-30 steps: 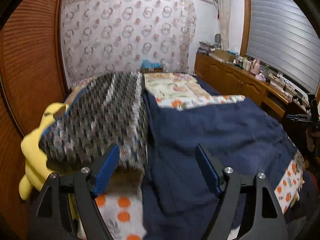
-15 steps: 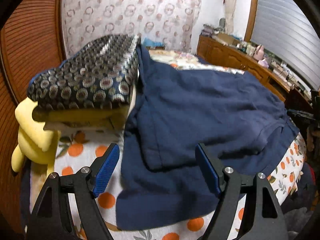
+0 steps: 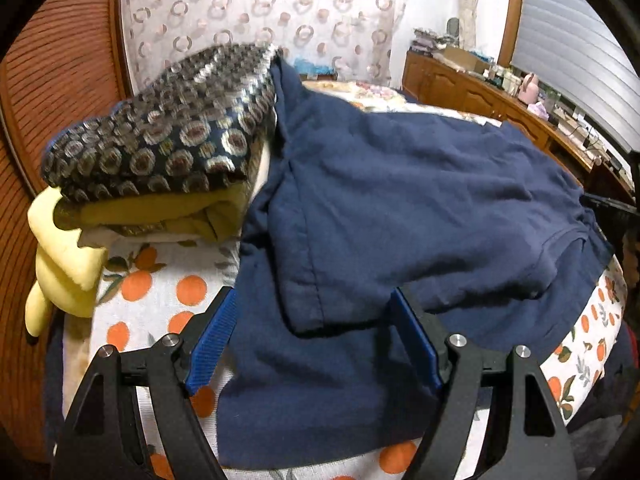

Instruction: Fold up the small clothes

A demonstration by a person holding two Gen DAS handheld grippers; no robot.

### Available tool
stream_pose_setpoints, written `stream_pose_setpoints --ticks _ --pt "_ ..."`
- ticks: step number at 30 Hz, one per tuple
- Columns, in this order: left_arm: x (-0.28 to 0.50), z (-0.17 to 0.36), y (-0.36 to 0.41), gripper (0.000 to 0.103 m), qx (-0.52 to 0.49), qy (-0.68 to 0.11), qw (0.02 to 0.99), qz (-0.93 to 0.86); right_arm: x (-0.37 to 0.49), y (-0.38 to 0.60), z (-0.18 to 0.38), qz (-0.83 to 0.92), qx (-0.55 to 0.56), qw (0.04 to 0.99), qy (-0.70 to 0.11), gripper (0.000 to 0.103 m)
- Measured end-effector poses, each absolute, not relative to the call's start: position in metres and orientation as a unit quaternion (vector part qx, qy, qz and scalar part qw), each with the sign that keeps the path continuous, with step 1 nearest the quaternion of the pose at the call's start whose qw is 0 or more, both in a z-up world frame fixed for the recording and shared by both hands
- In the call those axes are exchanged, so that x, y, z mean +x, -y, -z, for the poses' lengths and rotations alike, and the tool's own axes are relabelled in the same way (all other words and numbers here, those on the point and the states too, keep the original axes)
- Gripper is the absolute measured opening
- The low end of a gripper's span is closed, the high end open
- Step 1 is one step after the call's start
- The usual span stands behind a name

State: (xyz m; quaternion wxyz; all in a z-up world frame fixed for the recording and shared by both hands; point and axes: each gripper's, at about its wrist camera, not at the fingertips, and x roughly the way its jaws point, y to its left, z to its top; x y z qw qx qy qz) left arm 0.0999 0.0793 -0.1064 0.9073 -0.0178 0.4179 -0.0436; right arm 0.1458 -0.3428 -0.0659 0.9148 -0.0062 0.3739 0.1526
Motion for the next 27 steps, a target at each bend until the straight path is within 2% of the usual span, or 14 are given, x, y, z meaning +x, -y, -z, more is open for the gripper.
stream_pose_setpoints --ticks 15,19,22,27 --pt "0.1 0.109 -0.078 0.081 -0.006 -0.42 0.907 0.033 0.145 0.339 0.066 -0.114 -0.01 0.914 -0.389 0.044" --pt "0.096 0.101 -0.079 0.061 -0.018 -0.403 0.914 0.038 0.146 0.331 0.066 -0.111 -0.035 0.913 -0.39 0.051" --pt "0.098 0.1 -0.078 0.05 -0.021 -0.405 0.913 0.047 0.143 0.326 0.066 -0.104 -0.054 0.914 -0.389 0.051" --pt "0.107 0.108 -0.075 0.05 -0.017 -0.42 0.906 0.04 0.142 0.33 0.065 -0.111 -0.042 0.913 -0.39 0.052"
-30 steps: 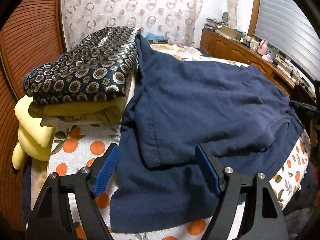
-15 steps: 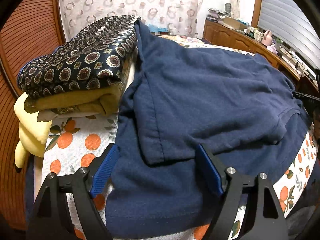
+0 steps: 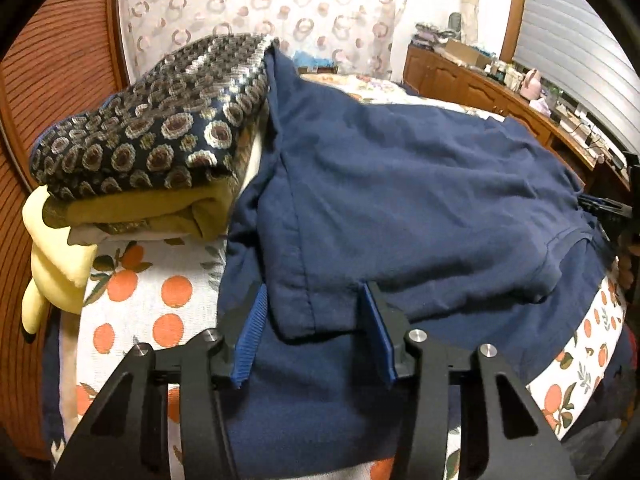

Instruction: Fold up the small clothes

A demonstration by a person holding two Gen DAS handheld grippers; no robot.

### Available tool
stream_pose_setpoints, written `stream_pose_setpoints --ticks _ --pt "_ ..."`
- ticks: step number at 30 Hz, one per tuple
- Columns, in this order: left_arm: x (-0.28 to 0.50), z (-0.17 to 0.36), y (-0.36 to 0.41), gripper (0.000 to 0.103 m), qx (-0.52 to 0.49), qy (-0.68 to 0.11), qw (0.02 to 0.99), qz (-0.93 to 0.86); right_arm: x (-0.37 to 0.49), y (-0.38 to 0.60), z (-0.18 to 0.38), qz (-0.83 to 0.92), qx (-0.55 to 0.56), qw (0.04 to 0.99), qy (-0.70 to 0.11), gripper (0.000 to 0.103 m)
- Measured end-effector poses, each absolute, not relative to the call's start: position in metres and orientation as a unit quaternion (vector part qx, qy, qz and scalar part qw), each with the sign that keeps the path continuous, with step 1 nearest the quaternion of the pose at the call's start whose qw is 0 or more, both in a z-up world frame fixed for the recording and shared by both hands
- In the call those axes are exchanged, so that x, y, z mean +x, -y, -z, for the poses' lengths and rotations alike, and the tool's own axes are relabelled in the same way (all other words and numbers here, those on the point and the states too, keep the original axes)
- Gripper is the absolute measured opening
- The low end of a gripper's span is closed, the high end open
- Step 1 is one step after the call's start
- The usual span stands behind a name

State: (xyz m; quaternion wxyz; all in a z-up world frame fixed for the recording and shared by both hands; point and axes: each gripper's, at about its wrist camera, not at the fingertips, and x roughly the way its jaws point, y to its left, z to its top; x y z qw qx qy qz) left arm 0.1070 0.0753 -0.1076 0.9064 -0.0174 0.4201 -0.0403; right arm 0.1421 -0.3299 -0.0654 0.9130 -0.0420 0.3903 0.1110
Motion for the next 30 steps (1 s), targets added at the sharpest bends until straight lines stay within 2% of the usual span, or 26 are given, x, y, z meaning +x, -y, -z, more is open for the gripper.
stream_pose_setpoints --ticks 2,3,4,5,7,8,10,12,20,30 --pt "0.108 0.107 -0.074 0.049 -0.018 -0.421 0.906 0.041 0.141 0.329 0.065 -0.109 -0.045 0.913 -0.39 0.052" --pt "0.108 0.106 -0.073 0.039 -0.019 -0.418 0.907 0.047 0.142 0.33 0.065 -0.113 -0.045 0.913 -0.391 0.052" --pt "0.107 0.104 -0.071 0.015 -0.018 -0.411 0.91 0.053 0.141 0.33 0.065 -0.113 -0.044 0.913 -0.391 0.052" --pt "0.105 0.102 -0.07 0.008 -0.013 -0.405 0.913 0.053 0.141 0.33 0.065 -0.114 -0.043 0.913 -0.39 0.052" --pt "0.102 0.096 -0.069 0.007 -0.015 -0.389 0.919 0.059 0.142 0.331 0.064 -0.113 -0.042 0.913 -0.39 0.051" --pt "0.1 0.092 -0.069 0.007 -0.017 -0.381 0.922 0.063 0.142 0.333 0.064 -0.108 -0.041 0.914 -0.389 0.047" --pt "0.097 0.085 -0.069 0.007 -0.02 -0.37 0.927 0.064 0.141 0.337 0.062 -0.112 -0.028 0.916 -0.385 0.019" --pt "0.094 0.079 -0.07 0.006 -0.022 -0.364 0.929 0.068 0.137 0.341 0.058 -0.121 -0.017 0.921 -0.369 0.007" --pt "0.074 0.043 -0.079 0.006 -0.053 -0.315 0.944 0.078 0.096 0.349 0.009 -0.157 0.001 0.944 -0.291 0.003" --pt "0.044 0.02 -0.089 0.006 -0.063 -0.295 0.95 0.077 0.031 0.379 -0.02 -0.191 0.02 0.947 -0.257 0.003"
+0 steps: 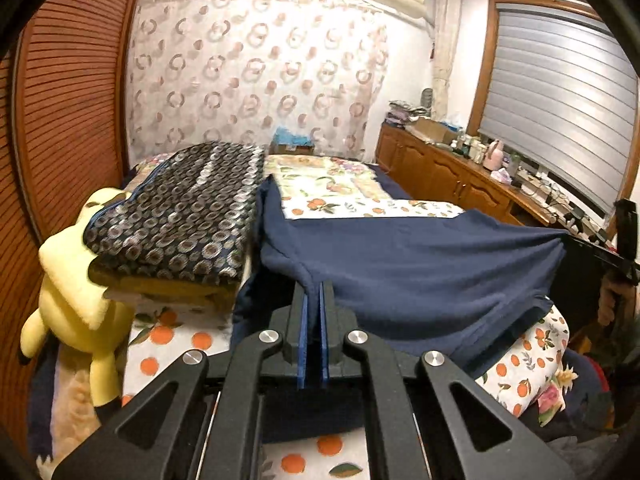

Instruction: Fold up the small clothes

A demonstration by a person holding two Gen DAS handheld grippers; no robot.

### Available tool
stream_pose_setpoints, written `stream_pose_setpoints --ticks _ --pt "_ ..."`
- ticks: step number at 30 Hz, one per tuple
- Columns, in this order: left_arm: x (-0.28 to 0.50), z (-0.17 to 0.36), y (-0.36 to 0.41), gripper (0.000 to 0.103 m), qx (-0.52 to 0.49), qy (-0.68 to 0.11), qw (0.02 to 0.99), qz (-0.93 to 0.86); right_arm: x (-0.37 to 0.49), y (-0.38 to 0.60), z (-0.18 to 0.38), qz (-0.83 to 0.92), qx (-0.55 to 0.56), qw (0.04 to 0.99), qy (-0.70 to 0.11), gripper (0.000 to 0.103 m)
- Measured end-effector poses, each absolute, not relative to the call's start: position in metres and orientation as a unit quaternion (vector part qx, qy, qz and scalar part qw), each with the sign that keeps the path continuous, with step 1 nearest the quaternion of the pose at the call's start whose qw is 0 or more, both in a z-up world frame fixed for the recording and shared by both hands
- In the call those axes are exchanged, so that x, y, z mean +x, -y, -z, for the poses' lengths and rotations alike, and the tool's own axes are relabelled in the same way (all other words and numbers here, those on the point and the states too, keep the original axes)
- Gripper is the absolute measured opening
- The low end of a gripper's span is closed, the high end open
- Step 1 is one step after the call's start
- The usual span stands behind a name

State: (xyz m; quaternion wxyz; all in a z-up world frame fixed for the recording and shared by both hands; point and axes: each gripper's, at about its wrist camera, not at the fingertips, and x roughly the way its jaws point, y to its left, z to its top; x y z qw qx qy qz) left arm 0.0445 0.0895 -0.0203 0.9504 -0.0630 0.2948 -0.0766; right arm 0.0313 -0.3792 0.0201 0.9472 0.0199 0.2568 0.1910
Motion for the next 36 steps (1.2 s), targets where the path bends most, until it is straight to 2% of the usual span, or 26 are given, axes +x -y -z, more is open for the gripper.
stream_pose_setpoints --ticks 5,8,11,13,15,18,19,26,36 --pt "0.051 0.053 -0.096 0.006 -0.069 -0.348 0.933 0.065 0.04 0.379 0.015 -0.184 0.005 0.934 -0.307 0.003" --pt "0.052 0.069 -0.097 0.011 -0.069 -0.368 0.926 0.052 0.046 0.38 0.037 -0.176 0.005 0.926 -0.333 0.003" --pt "0.052 0.077 -0.095 0.026 -0.051 -0.373 0.926 0.036 0.051 0.381 0.05 -0.159 -0.005 0.923 -0.351 0.009" --pt "0.052 0.078 -0.095 0.043 -0.043 -0.372 0.927 0.03 0.053 0.384 0.055 -0.151 -0.005 0.922 -0.356 0.019" --pt "0.05 0.081 -0.096 0.048 -0.043 -0.373 0.926 0.03 0.053 0.39 0.058 -0.145 0.0 0.923 -0.358 0.027" --pt "0.051 0.086 -0.096 0.072 -0.039 -0.38 0.924 0.025 0.051 0.397 0.057 -0.126 -0.007 0.927 -0.354 0.035" --pt "0.052 0.088 -0.097 0.076 -0.042 -0.384 0.922 0.027 0.05 0.399 0.057 -0.124 -0.007 0.927 -0.355 0.038" --pt "0.058 0.097 -0.097 0.076 -0.047 -0.399 0.916 0.018 0.049 0.399 0.072 -0.114 -0.01 0.912 -0.393 0.039" --pt "0.063 0.096 -0.093 0.076 -0.03 -0.401 0.916 0.008 0.051 0.393 0.076 -0.116 -0.028 0.912 -0.393 0.039"
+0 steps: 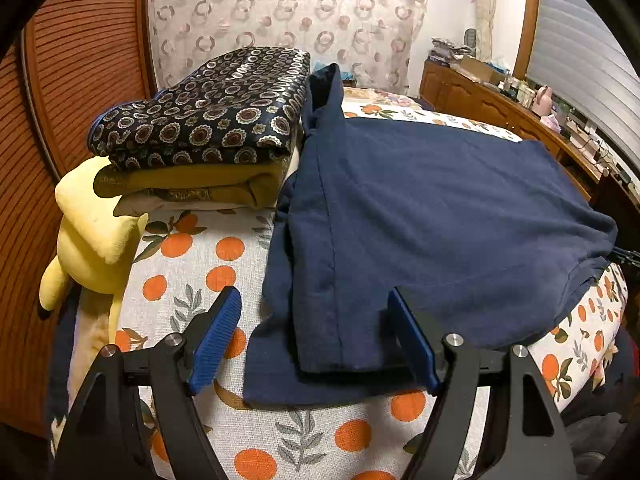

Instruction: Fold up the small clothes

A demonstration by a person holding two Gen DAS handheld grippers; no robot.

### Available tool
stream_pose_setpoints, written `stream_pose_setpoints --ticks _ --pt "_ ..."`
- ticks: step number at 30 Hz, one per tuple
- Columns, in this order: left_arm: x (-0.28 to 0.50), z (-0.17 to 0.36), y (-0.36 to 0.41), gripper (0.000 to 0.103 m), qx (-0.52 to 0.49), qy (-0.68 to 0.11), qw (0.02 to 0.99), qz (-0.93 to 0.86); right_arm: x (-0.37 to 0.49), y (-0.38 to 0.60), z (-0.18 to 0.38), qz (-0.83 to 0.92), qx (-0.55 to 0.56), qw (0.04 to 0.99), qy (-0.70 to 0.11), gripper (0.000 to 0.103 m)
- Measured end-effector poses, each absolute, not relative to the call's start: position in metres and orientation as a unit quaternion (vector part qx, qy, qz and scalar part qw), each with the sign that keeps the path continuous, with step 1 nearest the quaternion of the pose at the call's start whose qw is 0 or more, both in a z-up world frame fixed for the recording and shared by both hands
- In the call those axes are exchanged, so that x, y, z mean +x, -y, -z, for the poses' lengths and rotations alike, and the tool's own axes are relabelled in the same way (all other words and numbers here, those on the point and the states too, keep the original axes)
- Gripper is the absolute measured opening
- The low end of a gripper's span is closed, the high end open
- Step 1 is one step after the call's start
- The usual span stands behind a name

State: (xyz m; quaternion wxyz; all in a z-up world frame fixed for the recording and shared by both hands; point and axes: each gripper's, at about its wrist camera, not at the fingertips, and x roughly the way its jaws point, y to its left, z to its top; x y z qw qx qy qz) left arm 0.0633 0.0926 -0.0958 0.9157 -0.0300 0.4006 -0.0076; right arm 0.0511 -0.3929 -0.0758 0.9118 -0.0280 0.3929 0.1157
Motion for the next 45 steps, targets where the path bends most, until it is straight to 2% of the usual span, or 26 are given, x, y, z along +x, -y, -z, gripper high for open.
stream_pose_setpoints --ticks 3,4,6,23,26,31,33,35,40,42,45 --pt "0.064 0.097 -0.091 0.076 -0.027 -0.4 0.916 0.006 0.048 0.396 0.076 -0.113 -0.029 0.914 -0.389 0.027" --pt "0.064 0.097 -0.091 0.076 -0.026 -0.4 0.916 0.005 0.047 0.397 0.076 -0.114 -0.027 0.914 -0.389 0.018" --pt "0.065 0.098 -0.091 0.076 -0.026 -0.401 0.916 0.006 0.044 0.398 0.077 -0.123 -0.027 0.913 -0.388 0.008" --pt "0.069 0.11 -0.098 0.077 -0.039 -0.416 0.908 0.0 0.017 0.394 0.051 -0.136 -0.053 0.921 -0.361 0.006" --pt "0.068 0.109 -0.098 0.077 -0.04 -0.416 0.909 0.0 0.016 0.385 0.039 -0.134 -0.056 0.93 -0.338 0.018" --pt "0.068 0.11 -0.098 0.077 -0.04 -0.412 0.91 -0.002 0.023 0.363 0.029 -0.156 -0.054 0.936 -0.309 0.05" --pt "0.068 0.11 -0.097 0.076 -0.039 -0.412 0.91 0.001 0.03 0.349 0.032 -0.163 -0.055 0.936 -0.307 0.053" --pt "0.066 0.109 -0.097 0.067 -0.039 -0.41 0.911 0.008 0.041 0.336 0.041 -0.178 -0.052 0.931 -0.315 0.054" --pt "0.063 0.107 -0.094 0.019 -0.036 -0.409 0.911 0.04 0.073 0.306 0.071 -0.183 -0.066 0.915 -0.354 0.054" --pt "0.062 0.106 -0.09 0.012 -0.03 -0.41 0.91 0.051 0.081 0.298 0.078 -0.182 -0.074 0.909 -0.367 0.054" --pt "0.06 0.101 -0.083 0.011 -0.019 -0.403 0.914 0.054 0.087 0.292 0.086 -0.176 -0.079 0.905 -0.378 0.056"
